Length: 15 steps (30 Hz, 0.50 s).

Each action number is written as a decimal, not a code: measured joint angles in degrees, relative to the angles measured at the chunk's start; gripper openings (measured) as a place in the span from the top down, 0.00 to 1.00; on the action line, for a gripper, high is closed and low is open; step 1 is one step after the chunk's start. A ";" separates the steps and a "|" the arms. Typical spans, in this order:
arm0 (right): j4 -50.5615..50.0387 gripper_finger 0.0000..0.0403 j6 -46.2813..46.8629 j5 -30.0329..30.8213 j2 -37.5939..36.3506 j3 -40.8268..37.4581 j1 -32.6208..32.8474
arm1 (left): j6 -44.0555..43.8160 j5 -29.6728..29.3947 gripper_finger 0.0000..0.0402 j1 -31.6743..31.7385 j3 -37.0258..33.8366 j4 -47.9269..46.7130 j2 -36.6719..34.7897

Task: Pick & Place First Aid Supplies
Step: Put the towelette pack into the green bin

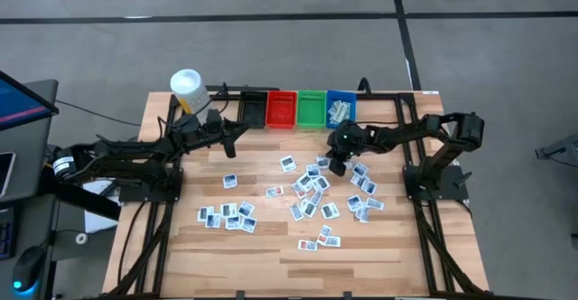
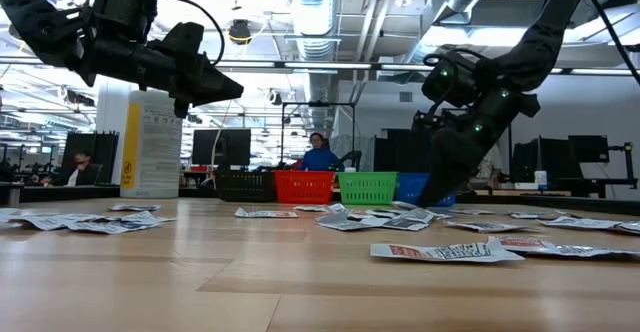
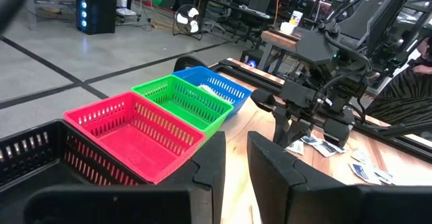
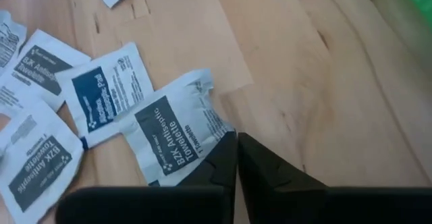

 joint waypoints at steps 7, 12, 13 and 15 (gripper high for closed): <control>-0.42 0.99 -0.35 -0.50 0.37 2.97 0.03 | 0.00 0.00 0.84 0.00 0.00 0.00 0.00; -0.08 1.00 -1.57 -0.53 0.26 5.83 0.07 | 0.00 -0.01 0.84 0.00 0.00 0.00 0.00; -0.04 1.00 -1.77 -0.50 0.26 6.50 0.07 | 0.00 -0.01 0.84 0.00 0.00 0.00 0.00; 0.21 1.00 -2.26 -0.48 0.22 7.87 0.05 | 0.00 0.00 0.84 0.00 0.00 0.00 0.00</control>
